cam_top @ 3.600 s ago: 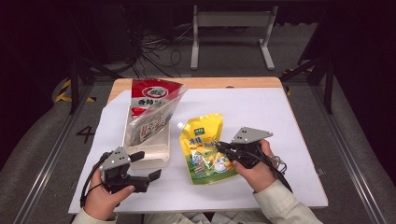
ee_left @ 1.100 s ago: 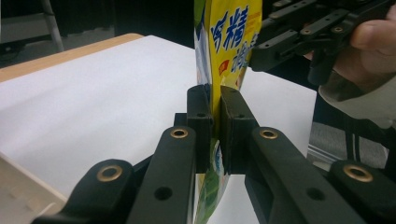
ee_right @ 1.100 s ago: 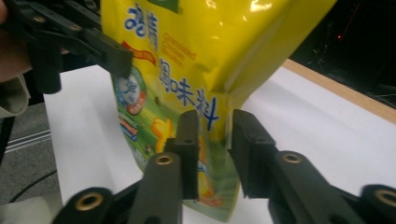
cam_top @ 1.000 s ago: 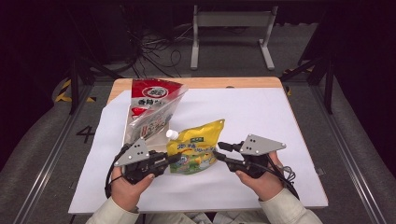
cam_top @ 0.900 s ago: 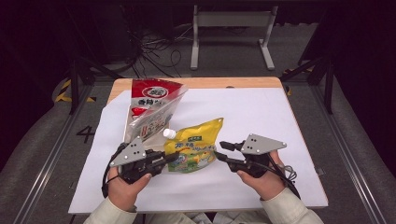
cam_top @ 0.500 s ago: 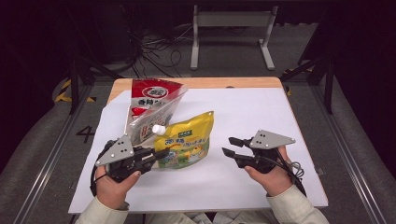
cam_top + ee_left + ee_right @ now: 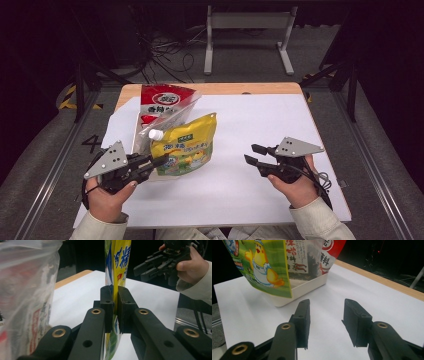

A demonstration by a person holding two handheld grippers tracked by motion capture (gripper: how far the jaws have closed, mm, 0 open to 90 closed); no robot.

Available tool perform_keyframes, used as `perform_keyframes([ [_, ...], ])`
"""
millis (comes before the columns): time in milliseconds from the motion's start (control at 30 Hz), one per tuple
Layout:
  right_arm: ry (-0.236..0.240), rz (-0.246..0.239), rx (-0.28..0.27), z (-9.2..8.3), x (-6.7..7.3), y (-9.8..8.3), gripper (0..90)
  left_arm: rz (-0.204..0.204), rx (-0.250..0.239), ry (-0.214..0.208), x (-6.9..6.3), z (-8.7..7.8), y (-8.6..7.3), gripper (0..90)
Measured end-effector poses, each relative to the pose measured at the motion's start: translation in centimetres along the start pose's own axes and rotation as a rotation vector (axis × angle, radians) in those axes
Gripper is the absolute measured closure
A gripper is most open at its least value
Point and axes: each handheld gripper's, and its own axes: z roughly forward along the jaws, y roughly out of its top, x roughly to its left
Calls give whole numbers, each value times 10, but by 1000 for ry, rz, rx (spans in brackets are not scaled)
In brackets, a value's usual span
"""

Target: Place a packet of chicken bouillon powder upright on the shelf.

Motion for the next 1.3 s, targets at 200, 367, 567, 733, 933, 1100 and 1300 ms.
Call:
perform_keyframes([
  [200,-14,10,0,-3,-4,-2,567,-5,-7,30,8,-8,0,845],
  [367,-27,23,-4,-5,-9,-4,560,0,-9,49,12,-15,0,845],
  [567,-29,38,-5,-7,-13,-6,557,6,-7,67,16,-21,-1,845],
  [733,-33,47,-6,-9,-16,-7,556,8,-3,79,19,-25,-2,845],
  [933,-43,52,-10,-11,-18,-7,556,9,-4,91,22,-30,-3,846],
  [1100,-45,55,-12,-13,-19,-7,555,16,3,106,23,-34,-4,847],
  [1300,-46,57,-12,-14,-19,-8,555,30,12,137,25,-37,-4,846],
])
